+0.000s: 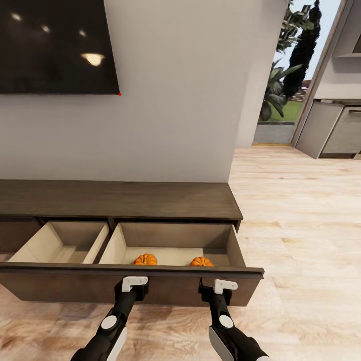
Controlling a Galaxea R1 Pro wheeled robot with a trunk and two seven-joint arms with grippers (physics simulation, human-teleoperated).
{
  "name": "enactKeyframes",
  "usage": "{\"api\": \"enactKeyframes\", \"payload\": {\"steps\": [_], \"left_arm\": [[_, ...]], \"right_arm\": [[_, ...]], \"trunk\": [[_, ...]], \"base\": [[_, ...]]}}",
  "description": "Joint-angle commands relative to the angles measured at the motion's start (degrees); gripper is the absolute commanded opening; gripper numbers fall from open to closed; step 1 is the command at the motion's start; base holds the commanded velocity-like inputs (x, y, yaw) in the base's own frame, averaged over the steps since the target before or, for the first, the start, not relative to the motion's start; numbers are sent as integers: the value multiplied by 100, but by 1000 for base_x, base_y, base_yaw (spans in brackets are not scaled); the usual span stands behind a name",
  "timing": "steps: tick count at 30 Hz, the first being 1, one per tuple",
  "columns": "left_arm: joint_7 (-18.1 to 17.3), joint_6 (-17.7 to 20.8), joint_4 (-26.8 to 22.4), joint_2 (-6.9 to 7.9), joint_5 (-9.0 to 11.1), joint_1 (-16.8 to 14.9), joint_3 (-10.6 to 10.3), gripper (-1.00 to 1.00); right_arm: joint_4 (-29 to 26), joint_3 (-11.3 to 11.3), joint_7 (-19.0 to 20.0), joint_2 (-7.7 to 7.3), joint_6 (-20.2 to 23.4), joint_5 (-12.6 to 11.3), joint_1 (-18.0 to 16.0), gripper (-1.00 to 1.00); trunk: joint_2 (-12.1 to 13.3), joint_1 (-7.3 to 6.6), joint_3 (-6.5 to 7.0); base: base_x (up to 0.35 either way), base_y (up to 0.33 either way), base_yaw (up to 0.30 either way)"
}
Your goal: Place each of the two pumpkins and all three candles from the living room inside a cabinet in the living room (use any cabinet), then make sure every cabinet is closed, and position the cauldron so it is next to a table in the living room.
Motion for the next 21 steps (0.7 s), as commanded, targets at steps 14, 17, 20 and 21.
{"api": "enactKeyframes", "payload": {"steps": [14, 17, 20, 21], "left_arm": [[1, -3, 194, 1, -4, 0, 9, 100], [1, -5, 194, -3, -3, -2, 11, 100], [1, -1, 194, -4, -3, 0, 10, 100], [1, -2, 197, -4, -3, -2, 10, 100]], "right_arm": [[0, -4, -6, 4, -2, 8, -2, 100], [0, -4, -6, 4, -2, 8, -2, 100], [-2, 0, -7, 4, -24, 11, -2, 100], [-1, 2, -6, 4, -58, 14, -2, 100]], "trunk": [[-9, 18, -155], [-9, 18, -155], [-9, 18, -155], [-9, 18, -155]], "base": [[0, 0, 0], [6, 0, 0], [147, 49, 0], [183, 53, 0]]}}
